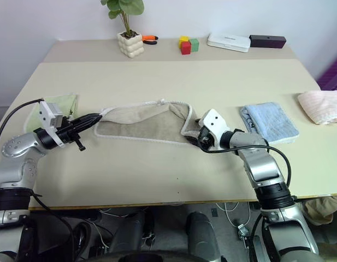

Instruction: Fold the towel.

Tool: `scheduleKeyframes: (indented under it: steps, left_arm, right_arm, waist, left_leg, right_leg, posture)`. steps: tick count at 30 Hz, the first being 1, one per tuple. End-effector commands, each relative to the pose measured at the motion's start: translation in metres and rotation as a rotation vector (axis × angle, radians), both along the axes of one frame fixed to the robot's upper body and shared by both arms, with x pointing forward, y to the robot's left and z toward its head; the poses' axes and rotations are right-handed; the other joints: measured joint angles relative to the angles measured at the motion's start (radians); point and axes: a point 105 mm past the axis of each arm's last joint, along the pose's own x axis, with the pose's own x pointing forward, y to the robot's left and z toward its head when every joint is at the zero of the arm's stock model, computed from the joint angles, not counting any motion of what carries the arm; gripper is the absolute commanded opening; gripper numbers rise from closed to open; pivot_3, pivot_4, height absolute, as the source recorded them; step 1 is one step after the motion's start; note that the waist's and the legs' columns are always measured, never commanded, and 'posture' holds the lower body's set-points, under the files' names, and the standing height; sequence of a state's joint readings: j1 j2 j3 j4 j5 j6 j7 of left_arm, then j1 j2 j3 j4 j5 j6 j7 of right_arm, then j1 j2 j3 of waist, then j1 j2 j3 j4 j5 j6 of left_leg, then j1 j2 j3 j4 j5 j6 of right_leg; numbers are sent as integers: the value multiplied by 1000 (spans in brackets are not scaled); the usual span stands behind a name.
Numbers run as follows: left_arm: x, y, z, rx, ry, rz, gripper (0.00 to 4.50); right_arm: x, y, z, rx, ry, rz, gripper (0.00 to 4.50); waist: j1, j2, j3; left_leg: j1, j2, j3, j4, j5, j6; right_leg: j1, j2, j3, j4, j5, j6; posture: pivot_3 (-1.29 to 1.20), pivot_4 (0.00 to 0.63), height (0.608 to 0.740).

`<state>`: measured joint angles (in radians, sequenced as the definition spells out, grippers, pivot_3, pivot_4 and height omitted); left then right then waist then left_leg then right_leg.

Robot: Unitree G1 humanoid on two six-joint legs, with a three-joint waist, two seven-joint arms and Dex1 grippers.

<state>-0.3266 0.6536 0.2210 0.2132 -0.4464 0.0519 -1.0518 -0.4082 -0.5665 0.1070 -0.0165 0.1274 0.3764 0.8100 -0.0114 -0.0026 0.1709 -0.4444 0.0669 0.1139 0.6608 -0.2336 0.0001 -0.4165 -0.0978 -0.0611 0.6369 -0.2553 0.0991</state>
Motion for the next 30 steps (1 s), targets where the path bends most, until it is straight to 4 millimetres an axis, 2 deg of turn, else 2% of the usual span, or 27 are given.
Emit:
scheduleKeyframes:
  steps: [1,6,9,12,14,16,20,21,26,30]
  left_arm:
    - [-4,-3,13,22,-54,-21,0]
    - [-5,-4,13,24,-53,-21,0]
    - [-5,-4,13,27,-53,-22,0]
    - [-5,-4,13,29,-53,-25,0]
    - [-5,-5,13,30,-52,-26,0]
    - [-5,-5,12,30,-51,-28,0]
    - [-5,-8,13,30,-49,-36,0]
    - [-5,-8,13,30,-48,-37,0]
    - [-6,-7,12,35,-45,-36,0]
    - [-5,-3,12,48,-48,-21,0]
  right_arm:
    - [-1,4,27,19,-61,47,3493]
    - [-8,11,25,-33,-50,117,3493]
    - [-12,13,12,-143,-45,160,3493]
    - [-10,14,7,-162,-33,149,3493]
    - [-3,10,2,-211,-34,121,2978]
    - [1,11,1,-215,-43,107,2236]
    - [7,20,8,-166,-45,97,197]
    - [6,21,8,-162,-40,106,49]
    - [-2,21,12,-152,-37,151,49]
    - [1,8,23,-135,-53,132,49]
  waist:
    - [-1,0,0]
    - [0,0,0]
    - [0,0,0]
    - [-1,0,0]
    - [-1,0,0]
    - [0,0,0]
    - [-2,0,0]
    - [-1,0,0]
    - [0,0,0]
    - [0,0,0]
  left_leg:
    - [0,0,0,0,0,0]
    - [0,0,0,0,0,0]
    - [0,0,0,0,0,0]
    - [0,0,0,0,0,0]
    - [0,0,0,0,0,0]
    - [0,0,0,0,0,0]
    - [0,0,0,0,0,0]
    - [0,0,0,0,0,0]
    - [0,0,0,1,0,0]
    - [0,0,0,1,0,0]
  right_leg:
    - [0,0,0,0,0,0]
    - [0,0,0,0,0,0]
    - [0,0,0,0,0,0]
    - [0,0,0,0,0,0]
    - [0,0,0,0,0,0]
    - [0,0,0,0,0,0]
    - [0,0,0,0,0,0]
    - [0,0,0,0,0,0]
    - [0,0,0,0,0,0]
    - [0,0,0,0,0,0]
  posture:
    - [0,150,735]
    - [0,150,735]
    - [0,150,735]
    - [0,150,735]
    - [0,150,735]
    - [0,150,735]
    - [0,150,735]
    - [0,150,735]
    - [0,150,735]
    - [0,150,735]
